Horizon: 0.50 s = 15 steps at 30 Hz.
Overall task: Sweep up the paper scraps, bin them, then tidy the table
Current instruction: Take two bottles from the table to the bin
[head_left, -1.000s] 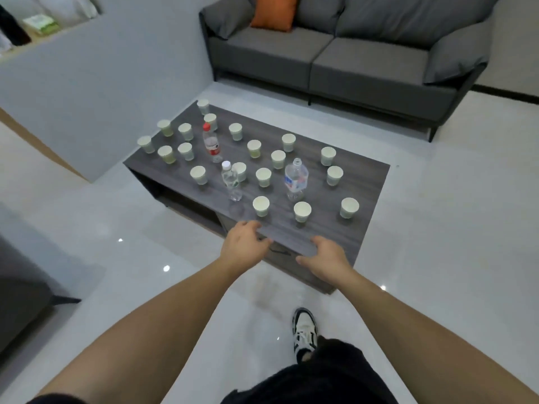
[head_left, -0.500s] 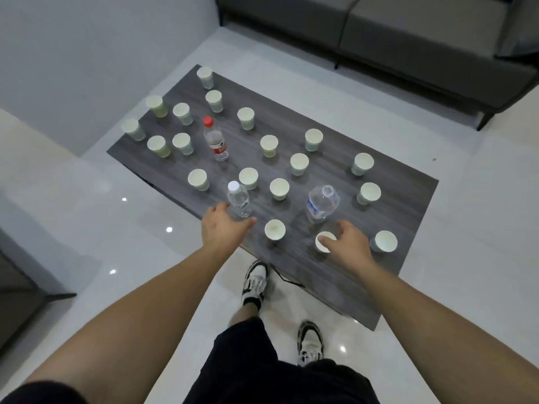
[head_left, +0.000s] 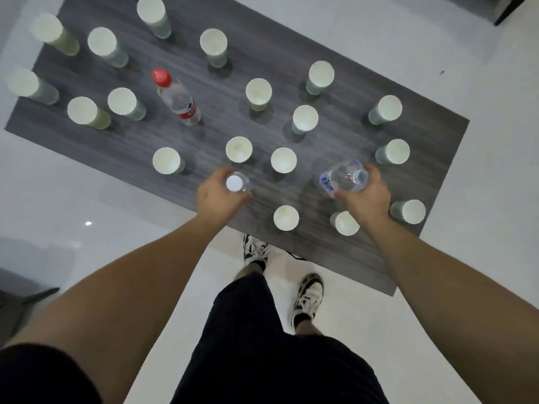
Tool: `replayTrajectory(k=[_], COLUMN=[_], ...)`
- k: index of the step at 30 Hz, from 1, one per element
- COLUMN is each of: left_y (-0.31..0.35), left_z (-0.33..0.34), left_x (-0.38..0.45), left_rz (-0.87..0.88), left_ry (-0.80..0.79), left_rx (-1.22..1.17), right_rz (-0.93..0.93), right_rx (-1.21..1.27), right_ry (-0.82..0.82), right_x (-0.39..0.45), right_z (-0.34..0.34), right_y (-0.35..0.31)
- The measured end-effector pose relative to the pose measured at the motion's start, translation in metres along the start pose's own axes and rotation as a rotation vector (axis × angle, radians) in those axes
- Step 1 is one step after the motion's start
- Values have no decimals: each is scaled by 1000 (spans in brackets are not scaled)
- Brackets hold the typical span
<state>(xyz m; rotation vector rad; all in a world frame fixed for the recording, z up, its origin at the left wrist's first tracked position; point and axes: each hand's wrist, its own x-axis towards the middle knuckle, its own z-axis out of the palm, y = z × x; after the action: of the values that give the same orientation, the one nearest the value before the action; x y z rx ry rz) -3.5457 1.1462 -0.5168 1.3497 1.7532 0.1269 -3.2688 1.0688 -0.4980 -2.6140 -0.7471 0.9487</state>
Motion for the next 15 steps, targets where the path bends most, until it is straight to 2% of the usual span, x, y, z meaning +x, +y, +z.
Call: replayTrajectory(k=[4, 9, 15], left_y=[20, 96, 214], left_z=[-11, -22, 11], left_x=[4, -8, -72], left_rz=[103, 281, 680], left_ry=[-23, -57, -190], left_rx=[15, 45, 163], right_rz=[25, 13, -33], right_rx=[93, 251, 400], right_ry=[52, 79, 241], right_x=[-7, -31, -74], right_z=[3, -31, -118], right_y=[-2, -6, 23])
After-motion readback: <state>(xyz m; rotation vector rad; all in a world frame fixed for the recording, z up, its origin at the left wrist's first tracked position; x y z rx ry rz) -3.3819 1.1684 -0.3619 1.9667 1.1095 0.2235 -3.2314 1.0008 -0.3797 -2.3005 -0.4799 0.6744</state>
